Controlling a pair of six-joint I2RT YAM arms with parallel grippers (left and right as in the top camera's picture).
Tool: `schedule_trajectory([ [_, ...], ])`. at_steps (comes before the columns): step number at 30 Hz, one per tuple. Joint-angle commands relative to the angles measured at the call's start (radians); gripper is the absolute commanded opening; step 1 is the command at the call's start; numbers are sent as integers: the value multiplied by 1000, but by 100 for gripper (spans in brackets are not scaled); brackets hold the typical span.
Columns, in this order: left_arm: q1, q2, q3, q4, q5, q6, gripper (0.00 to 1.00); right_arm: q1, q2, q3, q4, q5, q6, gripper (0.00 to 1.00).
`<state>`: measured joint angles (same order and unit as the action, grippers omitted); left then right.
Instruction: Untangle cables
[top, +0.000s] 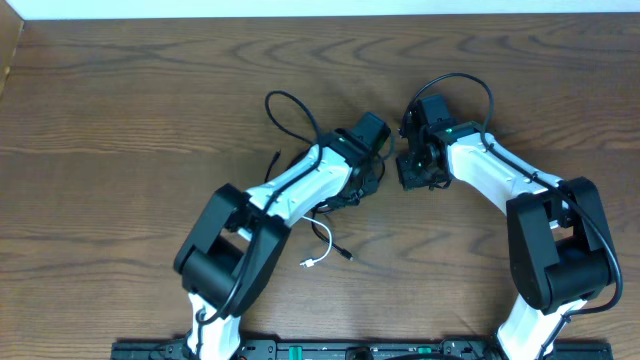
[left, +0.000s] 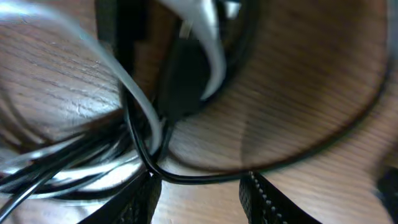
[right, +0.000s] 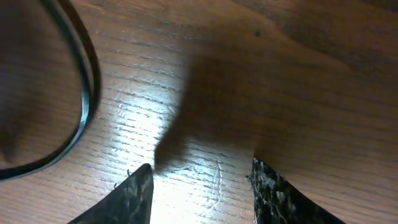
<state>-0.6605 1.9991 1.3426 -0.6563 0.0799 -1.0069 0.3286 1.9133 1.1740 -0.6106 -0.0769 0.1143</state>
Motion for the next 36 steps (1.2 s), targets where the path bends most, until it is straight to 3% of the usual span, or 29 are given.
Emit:
schedule_trajectory([
  [1,3,34,-6,-5,-29,-19,34,2,-13,-8,-2,25,13,48],
  [2,3,34,-6,-9,-28,-6,13,2,-13,-8,-2,26,12,48],
  [3,3,34,-6,-18,-28,10,7,2,-13,-8,-2,26,12,48],
  [10,39,-26,33,-154,59,253,7,0,-13,-8,5,24,12,48],
  [18,78,-212,53,-253,58,270,8,0,-13,-8,-2,15,11,47],
  [24,78,-247,52,-328,6,269,7,0,-13,-8,-2,14,11,48],
  [27,78,-233,38,-314,-6,249,8,0,-13,-2,-3,14,11,57],
  [28,78,-226,35,-307,-12,245,8,0,-13,4,-3,14,11,67],
  [30,78,-209,34,-294,-38,243,17,0,-13,11,-8,14,8,75],
  [34,87,-167,34,-246,-47,243,36,0,-22,37,-1,-121,-28,76],
  [36,89,-146,34,-217,-40,242,37,0,-30,50,14,-208,-71,75],
])
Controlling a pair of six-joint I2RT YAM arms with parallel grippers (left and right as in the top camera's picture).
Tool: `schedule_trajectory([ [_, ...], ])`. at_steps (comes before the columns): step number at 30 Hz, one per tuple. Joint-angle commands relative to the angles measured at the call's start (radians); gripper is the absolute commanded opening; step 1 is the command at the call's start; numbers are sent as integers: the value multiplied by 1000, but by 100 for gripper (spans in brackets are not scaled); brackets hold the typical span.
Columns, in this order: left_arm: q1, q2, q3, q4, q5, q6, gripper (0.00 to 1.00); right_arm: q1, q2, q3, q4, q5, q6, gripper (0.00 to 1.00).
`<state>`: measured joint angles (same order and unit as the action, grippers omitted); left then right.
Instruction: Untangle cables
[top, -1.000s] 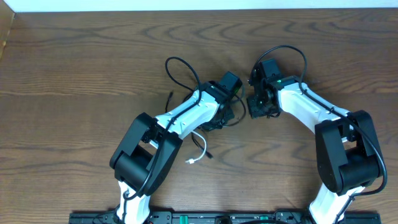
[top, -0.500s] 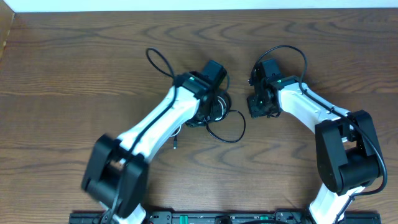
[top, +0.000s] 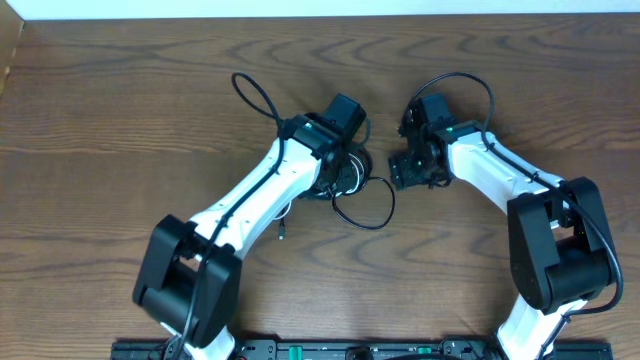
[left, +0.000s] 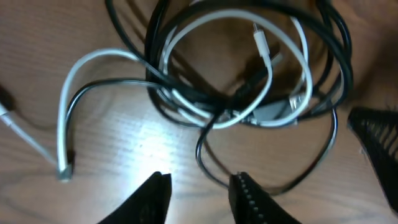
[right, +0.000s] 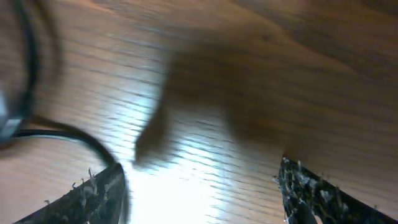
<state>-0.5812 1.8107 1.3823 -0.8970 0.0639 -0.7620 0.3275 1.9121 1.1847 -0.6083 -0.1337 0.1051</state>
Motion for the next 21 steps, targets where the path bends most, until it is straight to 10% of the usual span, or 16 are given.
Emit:
schedule_trajectory([
  [1,10,49,-6,46,-7,-2,37,2,-34,48,23,-190,-85,75],
  [21,37,170,-27,148,10,-128,39,10,-43,43,127,-336,-159,70],
])
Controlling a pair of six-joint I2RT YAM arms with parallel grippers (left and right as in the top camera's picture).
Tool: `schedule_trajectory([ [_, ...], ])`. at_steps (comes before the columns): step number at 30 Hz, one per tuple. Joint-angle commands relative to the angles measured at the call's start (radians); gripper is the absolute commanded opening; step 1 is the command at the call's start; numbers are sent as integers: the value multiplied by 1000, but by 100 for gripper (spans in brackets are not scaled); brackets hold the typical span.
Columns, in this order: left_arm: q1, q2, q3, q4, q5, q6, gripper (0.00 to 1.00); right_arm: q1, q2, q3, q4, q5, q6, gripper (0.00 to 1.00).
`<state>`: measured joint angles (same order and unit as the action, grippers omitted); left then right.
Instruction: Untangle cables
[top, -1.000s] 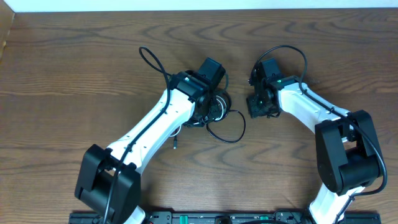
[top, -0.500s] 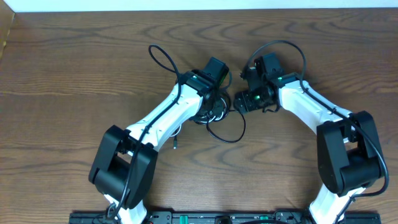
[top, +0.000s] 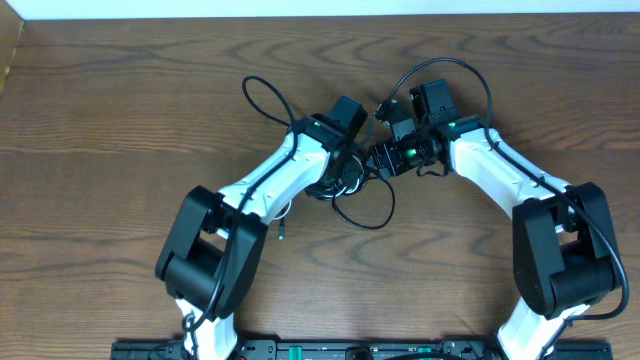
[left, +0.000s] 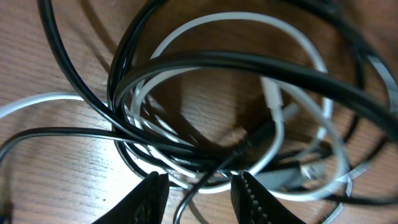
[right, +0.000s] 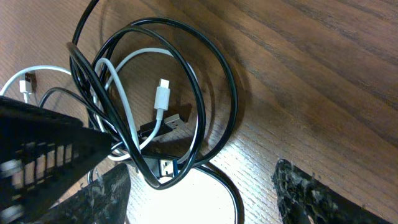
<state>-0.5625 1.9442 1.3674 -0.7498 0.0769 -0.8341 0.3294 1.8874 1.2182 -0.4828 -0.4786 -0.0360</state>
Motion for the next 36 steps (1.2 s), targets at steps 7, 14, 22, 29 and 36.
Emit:
schedule_trajectory([
  [7,82,74,-12,-6,21,-27,38,33,-17,9,12,16,-18,73],
  [14,118,74,-12,-8,67,86,26,68,-16,4,40,33,-18,72],
  [22,118,74,-29,-8,75,104,31,91,19,-3,61,45,-17,73],
  [29,117,74,-29,-15,135,105,30,91,31,-4,61,160,13,40],
  [36,78,74,-29,-16,151,105,28,91,31,-4,51,244,13,24],
])
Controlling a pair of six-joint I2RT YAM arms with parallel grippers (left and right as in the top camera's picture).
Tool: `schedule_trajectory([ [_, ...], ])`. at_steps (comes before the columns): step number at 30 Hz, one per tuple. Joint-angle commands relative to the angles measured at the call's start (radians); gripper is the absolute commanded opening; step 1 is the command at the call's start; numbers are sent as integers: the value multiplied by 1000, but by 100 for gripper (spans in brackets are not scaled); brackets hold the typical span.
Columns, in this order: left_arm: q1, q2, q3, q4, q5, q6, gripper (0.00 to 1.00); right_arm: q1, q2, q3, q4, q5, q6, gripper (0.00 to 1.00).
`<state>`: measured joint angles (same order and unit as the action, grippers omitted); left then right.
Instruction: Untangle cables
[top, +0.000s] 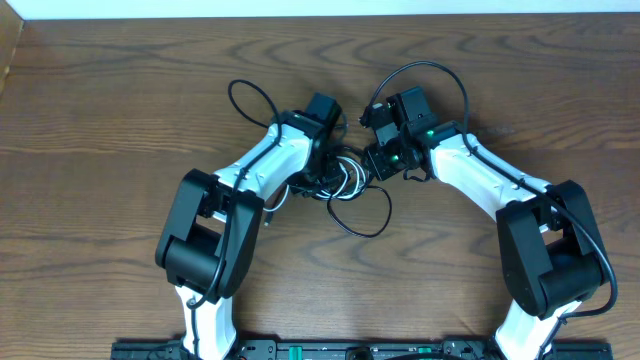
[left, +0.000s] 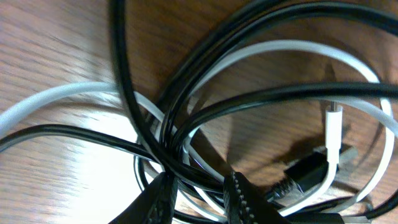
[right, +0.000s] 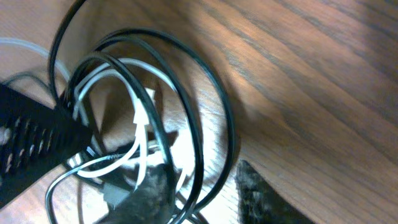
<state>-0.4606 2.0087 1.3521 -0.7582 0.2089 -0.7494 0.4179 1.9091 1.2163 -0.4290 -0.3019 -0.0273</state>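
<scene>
A tangle of black and white cables (top: 346, 182) lies mid-table, with one black loop trailing toward me (top: 366, 214) and another running off far left (top: 250, 98). My left gripper (top: 327, 168) is down on the tangle's left side. In the left wrist view its jaws (left: 198, 202) stand narrow, with crossing black and white strands (left: 168, 155) between them. My right gripper (top: 373, 163) is on the tangle's right side. In the right wrist view its jaws (right: 205, 193) stand narrow around black loop strands (right: 221, 143). A white plug (right: 140, 118) lies inside the loops.
Brown wood table (top: 110, 150) all round. A black plug (left: 308, 171) and a white plug (left: 333, 127) lie within the coils. My left finger (right: 31, 140) shows at the left of the right wrist view. The two arms nearly meet over the tangle.
My right jaws were wide open above the coils and are now narrow around black strands. Left gripper sits lower and a little further left in the bundle, its jaws slightly narrower.
First the left gripper was low among cables nearer me, and the right was over bare wood. Then the tangle lay further back with the left gripper above it. Then the right gripper came wide open over the coils. Now both grip the tangle from opposite sides.
</scene>
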Motion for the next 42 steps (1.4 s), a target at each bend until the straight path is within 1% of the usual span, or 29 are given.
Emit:
schedule_trajectory([
  [1,-27,10,-14,-7,19,20,27,3,9,-2,-5,75,4,22],
  [3,-29,8,-13,-11,23,21,23,3,12,-2,-6,91,5,21],
  [4,-29,5,-13,-11,25,24,19,3,17,-3,-5,91,4,24],
  [7,-29,-17,-13,-10,26,28,19,2,42,-3,2,91,4,24],
  [12,-29,-79,-13,-6,28,32,19,0,89,-3,31,94,5,15],
  [17,-29,-93,-13,-5,54,30,19,0,92,2,34,84,49,15],
  [18,-29,-93,-13,-4,54,23,19,-2,91,5,31,77,49,21],
  [19,-29,-93,-13,2,53,11,21,-8,82,14,13,42,50,39],
  [21,-29,-93,-13,12,53,-2,24,-21,56,26,-12,-43,49,45],
  [22,-29,-93,-13,24,53,-11,25,-33,20,29,-26,-124,49,47],
  [23,-29,-92,-13,30,53,-11,25,-37,3,29,-32,-143,49,48],
  [27,-29,-89,-13,38,53,-11,26,-46,-47,29,-63,-143,24,49],
  [34,-26,-79,-13,37,49,-11,26,-43,-50,28,-77,-143,18,48],
  [39,-23,-66,-14,24,50,-11,27,-42,-50,28,-82,-143,18,44],
  [42,-23,-65,-16,24,70,-11,27,-34,-50,26,-87,-143,-19,43],
])
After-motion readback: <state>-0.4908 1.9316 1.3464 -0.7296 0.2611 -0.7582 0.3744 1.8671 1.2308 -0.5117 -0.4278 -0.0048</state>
